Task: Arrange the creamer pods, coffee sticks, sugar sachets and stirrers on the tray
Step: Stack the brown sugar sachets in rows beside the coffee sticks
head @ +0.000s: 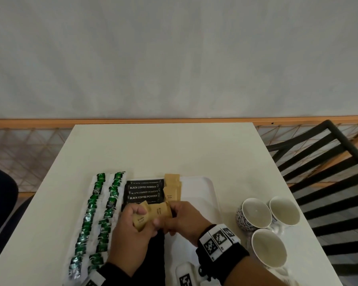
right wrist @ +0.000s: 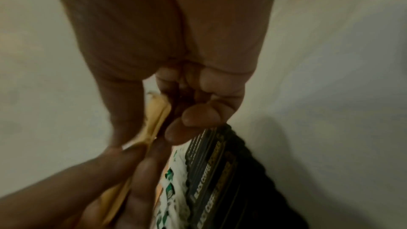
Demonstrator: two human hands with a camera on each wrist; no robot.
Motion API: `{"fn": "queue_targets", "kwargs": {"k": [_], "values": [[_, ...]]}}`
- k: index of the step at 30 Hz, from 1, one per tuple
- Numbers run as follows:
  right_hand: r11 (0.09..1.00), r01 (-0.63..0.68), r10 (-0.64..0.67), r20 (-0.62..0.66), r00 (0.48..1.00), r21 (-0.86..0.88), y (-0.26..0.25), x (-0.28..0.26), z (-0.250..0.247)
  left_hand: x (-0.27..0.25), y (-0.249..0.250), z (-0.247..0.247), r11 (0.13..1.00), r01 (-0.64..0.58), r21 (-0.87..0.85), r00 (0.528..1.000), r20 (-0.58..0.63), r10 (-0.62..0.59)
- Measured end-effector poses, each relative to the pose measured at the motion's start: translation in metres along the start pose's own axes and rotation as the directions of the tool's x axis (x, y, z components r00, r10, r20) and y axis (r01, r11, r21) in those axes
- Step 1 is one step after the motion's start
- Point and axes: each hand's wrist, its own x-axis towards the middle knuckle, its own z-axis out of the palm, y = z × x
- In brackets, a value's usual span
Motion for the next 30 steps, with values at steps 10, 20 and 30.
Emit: {"fn": "queue_targets", "kwargs": {"k": [10, 20, 30], "values": [[0.67, -0.149, -0.073, -0.265, 0.962, -0.727, 0.011, 0.012, -0.038, 0.002, -0.016, -0.001, 0.996, 0.038, -0.084, 0.996, 0.08, -0.031], [0.441, -0.189, 0.012, -0.205, 0.979, -0.878, -0.016, 0.033, -0.038, 0.0, -0.015, -0.007, 0.985, 0.104, -0.139, 0.992, 0.091, -0.092], [0.606, -0.278, -0.022, -0.365, 0.931, -0.745, -0.001, 0.039, -0.036, 0.001, -0.017, -0.01, 0.977, 0.138, -0.162, 0.984, 0.137, -0.116]]}}
